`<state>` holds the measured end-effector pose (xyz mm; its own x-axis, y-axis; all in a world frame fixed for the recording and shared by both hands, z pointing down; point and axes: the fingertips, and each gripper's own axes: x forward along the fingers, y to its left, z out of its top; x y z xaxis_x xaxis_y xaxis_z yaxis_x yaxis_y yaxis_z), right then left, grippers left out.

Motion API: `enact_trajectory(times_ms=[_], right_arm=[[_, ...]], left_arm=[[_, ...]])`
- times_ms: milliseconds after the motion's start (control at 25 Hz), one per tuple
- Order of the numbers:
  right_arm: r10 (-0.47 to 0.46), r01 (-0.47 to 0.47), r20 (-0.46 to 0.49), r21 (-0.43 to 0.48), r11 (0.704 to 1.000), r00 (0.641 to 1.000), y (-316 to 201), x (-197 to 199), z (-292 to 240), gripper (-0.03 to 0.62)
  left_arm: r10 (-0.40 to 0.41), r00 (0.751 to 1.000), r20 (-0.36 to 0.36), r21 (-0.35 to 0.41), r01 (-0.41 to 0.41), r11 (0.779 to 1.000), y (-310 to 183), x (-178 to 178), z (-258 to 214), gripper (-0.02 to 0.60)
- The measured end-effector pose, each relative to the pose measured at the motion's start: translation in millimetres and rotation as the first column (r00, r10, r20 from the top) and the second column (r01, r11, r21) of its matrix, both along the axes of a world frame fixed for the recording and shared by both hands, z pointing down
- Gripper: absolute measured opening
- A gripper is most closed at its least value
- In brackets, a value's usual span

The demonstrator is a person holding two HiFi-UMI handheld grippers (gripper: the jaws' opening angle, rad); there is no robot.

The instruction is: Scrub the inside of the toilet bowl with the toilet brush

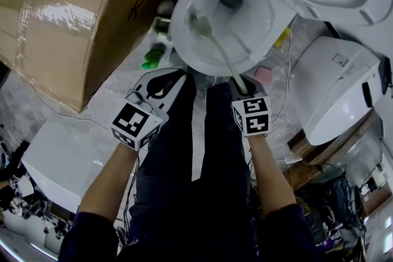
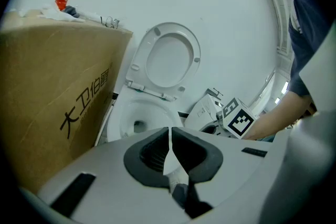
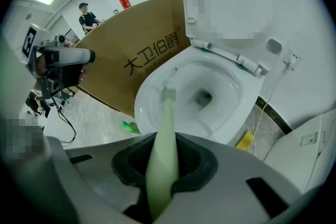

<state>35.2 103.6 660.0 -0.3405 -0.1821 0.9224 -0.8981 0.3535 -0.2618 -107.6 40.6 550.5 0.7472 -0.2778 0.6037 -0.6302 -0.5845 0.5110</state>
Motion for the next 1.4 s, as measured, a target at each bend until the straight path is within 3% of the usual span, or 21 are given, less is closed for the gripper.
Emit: enact_trajectory(times_ms=[560,1400], right_arm=[[0.044,-0.045,0.011,0.07,0.997,0.999,-34,13,-35,0.064],[0.092,-0.106,0.069,0.221,0.97,0.993,-96,59,-148,0.066]], left_arm=[[0.005,1.0,0.009,0.064,-0.006,0.998,-23,16,-40,0.041],[0.014,1.0,0.002,0.203,-0.014,0.979,-86,58,-145,0.042]])
